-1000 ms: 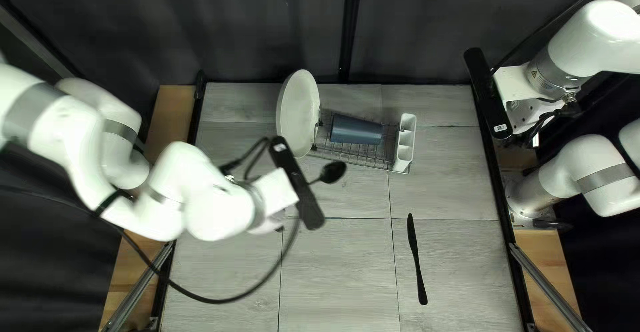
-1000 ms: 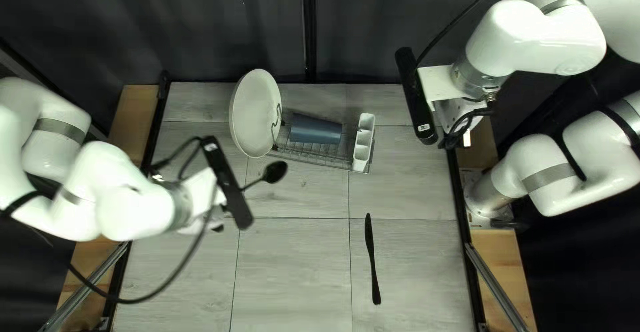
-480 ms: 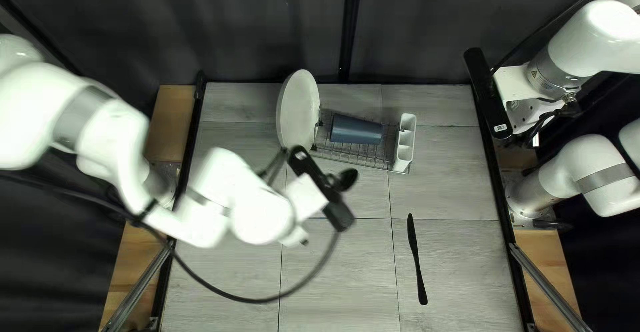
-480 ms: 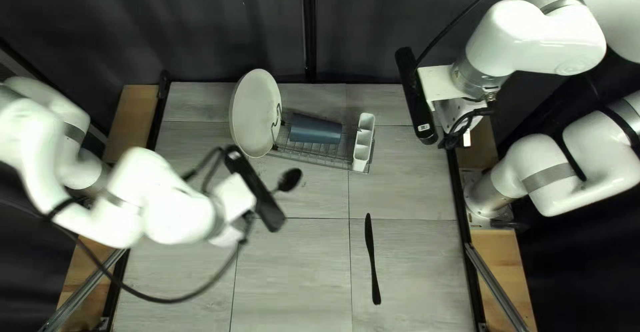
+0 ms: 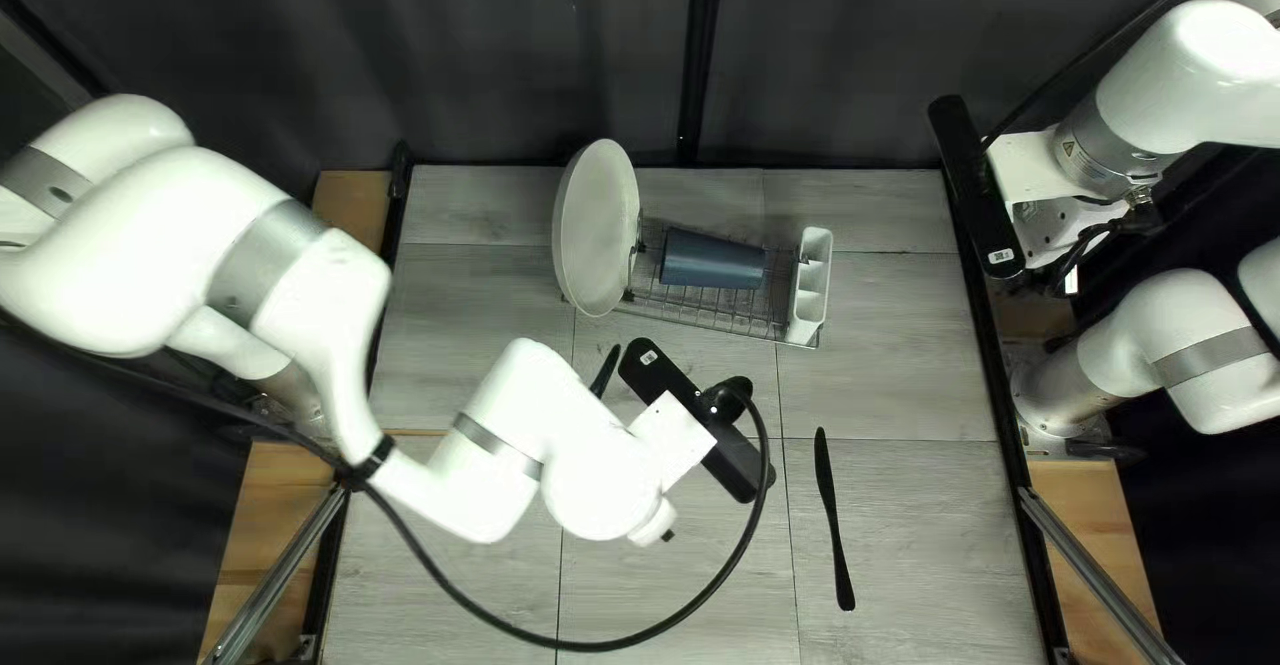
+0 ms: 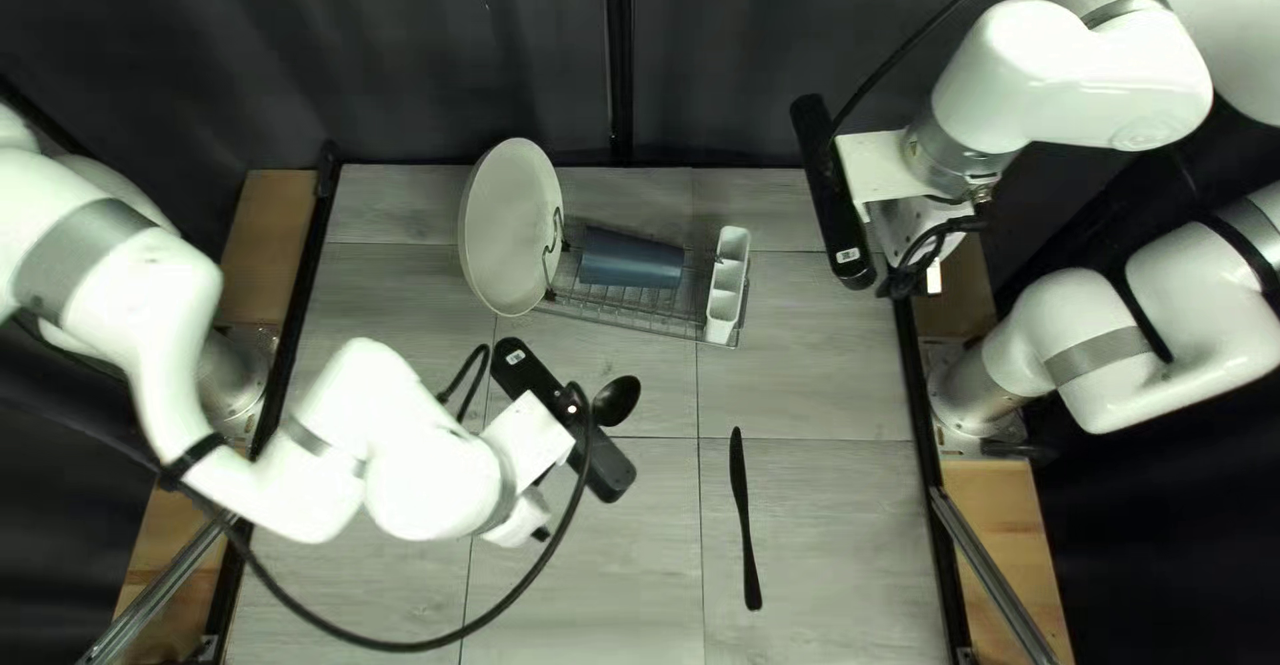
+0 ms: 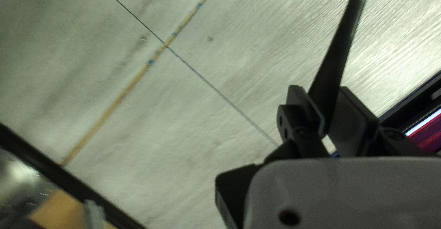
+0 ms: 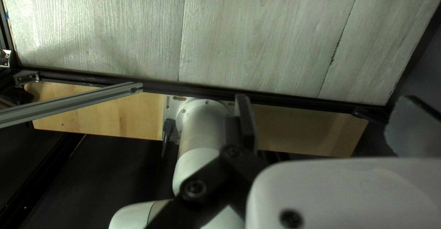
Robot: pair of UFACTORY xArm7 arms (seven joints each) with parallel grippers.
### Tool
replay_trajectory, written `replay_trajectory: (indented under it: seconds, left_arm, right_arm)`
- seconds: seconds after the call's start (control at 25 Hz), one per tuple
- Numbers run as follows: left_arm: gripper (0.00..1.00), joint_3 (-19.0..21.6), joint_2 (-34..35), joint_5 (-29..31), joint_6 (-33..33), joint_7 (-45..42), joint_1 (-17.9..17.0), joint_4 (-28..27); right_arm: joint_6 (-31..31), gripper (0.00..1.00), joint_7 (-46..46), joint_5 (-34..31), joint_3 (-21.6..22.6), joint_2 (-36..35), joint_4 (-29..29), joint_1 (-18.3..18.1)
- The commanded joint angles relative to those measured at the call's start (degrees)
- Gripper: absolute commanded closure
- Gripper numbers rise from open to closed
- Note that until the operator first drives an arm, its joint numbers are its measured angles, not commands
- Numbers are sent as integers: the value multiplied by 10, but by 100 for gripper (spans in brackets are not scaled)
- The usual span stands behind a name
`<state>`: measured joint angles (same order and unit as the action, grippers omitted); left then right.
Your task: Pick up and place plate onto table. Place down one fork to the left of the plate. Place spoon and knife to the right of the plate. Place cup above the knife and spoon
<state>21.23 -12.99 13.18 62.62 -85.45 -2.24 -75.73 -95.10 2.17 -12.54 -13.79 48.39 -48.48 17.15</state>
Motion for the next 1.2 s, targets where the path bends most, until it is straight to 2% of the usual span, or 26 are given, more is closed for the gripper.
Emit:
replay_trajectory:
  seconds: [0.04,0.24,0.4,0.52,0.6,0.8,0.96,1.2]
  left_arm:
    - [100,-17,-68,21,-17,-109,-33,-66]
    - [100,-20,-83,14,-28,-128,-32,-74]
    - [100,-39,-161,24,-34,-196,-56,-146]
    - [100,-48,-186,23,-33,-236,-64,-173]
    - [100,-47,-194,24,-30,-232,-65,-187]
    - [100,-46,-194,25,-30,-231,-65,-188]
    - [100,-49,-222,9,-47,-255,-63,-202]
    - [100,-68,-300,6,-3,-300,-82,-307]
  right_arm:
    - [0,0,0,0,0,0,0,0]
    - [0,0,0,0,0,0,0,0]
    - [0,0,0,0,0,0,0,0]
    - [0,0,0,0,0,0,0,0]
    - [0,0,0,0,0,0,0,0]
    - [0,0,0,0,0,0,0,0]
    - [0,0,0,0,0,0,0,0]
    - [0,0,0,0,0,0,0,0]
